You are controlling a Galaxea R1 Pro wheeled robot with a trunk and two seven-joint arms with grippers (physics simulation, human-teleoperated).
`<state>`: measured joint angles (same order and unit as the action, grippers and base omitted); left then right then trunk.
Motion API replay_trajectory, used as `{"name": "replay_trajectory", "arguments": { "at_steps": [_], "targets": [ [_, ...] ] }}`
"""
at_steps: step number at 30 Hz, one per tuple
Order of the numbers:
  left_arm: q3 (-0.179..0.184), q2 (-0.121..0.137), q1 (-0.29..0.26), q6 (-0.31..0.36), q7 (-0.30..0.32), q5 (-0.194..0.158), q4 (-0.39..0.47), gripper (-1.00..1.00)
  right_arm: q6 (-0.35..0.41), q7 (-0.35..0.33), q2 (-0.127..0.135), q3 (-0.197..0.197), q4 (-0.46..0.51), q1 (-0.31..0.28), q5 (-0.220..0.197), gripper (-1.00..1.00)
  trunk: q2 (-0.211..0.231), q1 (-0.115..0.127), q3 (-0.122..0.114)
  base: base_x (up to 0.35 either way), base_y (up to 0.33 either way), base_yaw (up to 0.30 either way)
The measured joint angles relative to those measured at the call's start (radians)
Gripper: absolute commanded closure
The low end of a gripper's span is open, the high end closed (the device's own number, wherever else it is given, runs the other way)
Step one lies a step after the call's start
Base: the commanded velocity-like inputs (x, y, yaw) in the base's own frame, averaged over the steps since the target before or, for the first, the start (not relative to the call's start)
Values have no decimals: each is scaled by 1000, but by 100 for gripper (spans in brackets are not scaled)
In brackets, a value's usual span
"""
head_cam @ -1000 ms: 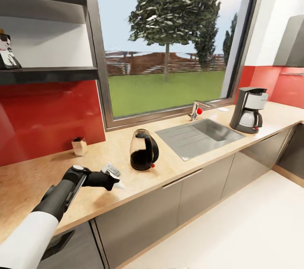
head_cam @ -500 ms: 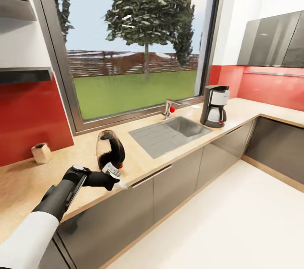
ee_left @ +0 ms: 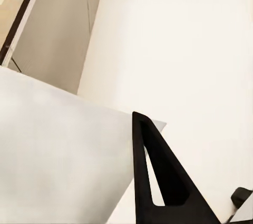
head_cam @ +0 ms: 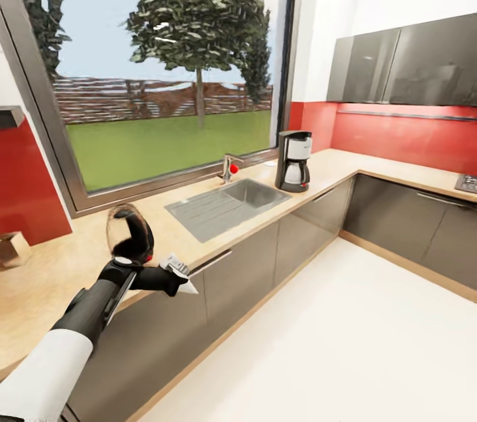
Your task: Set up a coffee station on the kitchen countertop: keep the coffee maker on the countertop, move the bottle of coffee from the kitchen shelf to the counter next to the coffee maker, place a paper coffee filter on top of the coffee maker, put the saucer next to the coffee maker with the coffee cup on the saucer, and place the electric kettle next to the coffee maker.
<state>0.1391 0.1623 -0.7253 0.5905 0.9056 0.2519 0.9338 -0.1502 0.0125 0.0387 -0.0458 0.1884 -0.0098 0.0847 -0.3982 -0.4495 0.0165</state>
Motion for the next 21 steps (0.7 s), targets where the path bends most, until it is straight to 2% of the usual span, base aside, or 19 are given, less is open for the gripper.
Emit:
{"name": "replay_trajectory", "arguments": {
  "at_steps": [2, 6, 8, 9, 10, 11, 16, 17, 18, 21],
  "targets": [
    [0, -12, -4, 2, -1, -1, 1, 100, 0, 0, 0, 0, 0, 0, 0, -100, 0, 0, 0, -5, -5, -265],
    [1, -85, -63, 27, -5, 0, -14, 100, 0, 0, 0, -1, 0, 0, 0, -100, 0, 0, 0, -1, -1, -265],
    [0, -107, -127, 91, -7, -2, -18, 100, 0, 0, 0, -1, 0, 0, -1, -100, 0, 0, 0, 0, 0, -265],
    [0, -116, -212, 187, -8, 1, -29, 100, 0, 0, 0, -11, 0, 0, -1, -100, 0, 0, 0, 0, 0, -265],
    [0, -118, -314, 212, -9, -4, -41, 100, 0, 0, 0, -19, 0, 0, -1, -100, 0, 0, 0, 0, 0, -265],
    [0, -119, -331, 231, -9, -3, -57, 100, 0, 0, 0, -30, 0, 0, -1, -100, 0, 0, 0, 0, 0, -265],
    [3, -120, -535, 300, -10, 2, -191, 100, 0, 0, 0, -75, 0, 0, 0, -100, 0, 0, 0, 0, 0, -265],
    [4, -119, -572, 310, -9, 18, -216, 100, 0, -1, 0, -78, 0, 0, 0, -100, 0, 0, 0, 0, 0, -265],
    [4, -118, -615, 336, -7, 57, -239, 100, 0, -1, 0, -80, 0, 0, 0, -100, 0, 0, 0, 0, 0, -265],
    [10, -117, -662, 357, -4, 107, -253, 100, 0, -1, 0, -80, 0, 0, 0, -100, 0, 0, 0, 0, 0, -265]
  ]
}}
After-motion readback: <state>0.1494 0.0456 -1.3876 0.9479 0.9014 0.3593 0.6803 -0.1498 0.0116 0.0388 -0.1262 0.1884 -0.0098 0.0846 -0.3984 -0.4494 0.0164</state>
